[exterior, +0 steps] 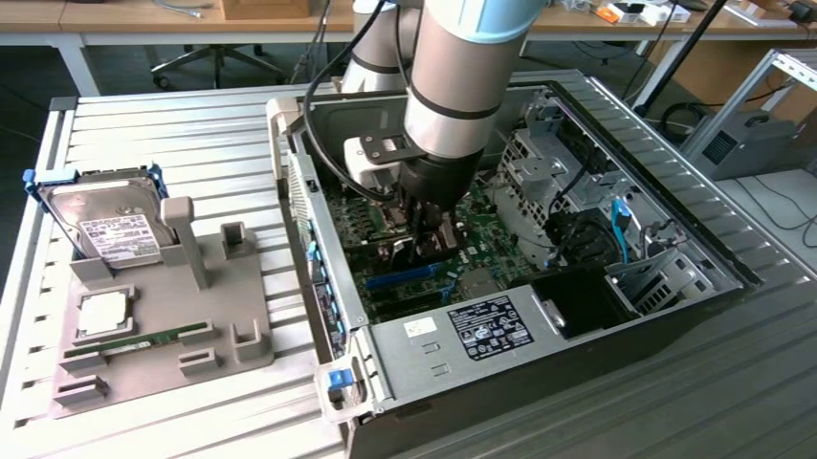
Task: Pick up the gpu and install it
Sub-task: 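Insert the gpu into the slot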
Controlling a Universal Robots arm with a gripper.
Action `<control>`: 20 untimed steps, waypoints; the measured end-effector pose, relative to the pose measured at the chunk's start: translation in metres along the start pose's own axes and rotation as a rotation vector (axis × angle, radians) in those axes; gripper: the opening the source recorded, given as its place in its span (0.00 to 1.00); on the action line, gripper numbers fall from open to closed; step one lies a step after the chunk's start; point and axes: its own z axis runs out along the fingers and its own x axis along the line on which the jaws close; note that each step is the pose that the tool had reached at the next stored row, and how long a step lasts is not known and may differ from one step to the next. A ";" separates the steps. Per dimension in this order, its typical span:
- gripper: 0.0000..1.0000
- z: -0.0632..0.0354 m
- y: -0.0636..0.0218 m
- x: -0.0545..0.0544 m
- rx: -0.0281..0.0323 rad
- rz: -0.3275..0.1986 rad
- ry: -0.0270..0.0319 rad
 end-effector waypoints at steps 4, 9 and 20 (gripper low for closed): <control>0.27 0.0018 0.0000 0.000 0.0003 0.000 -0.0006; 0.27 0.0042 0.0003 0.000 0.0000 0.000 -0.0001; 0.27 0.0072 0.0006 0.000 0.0000 0.000 0.0000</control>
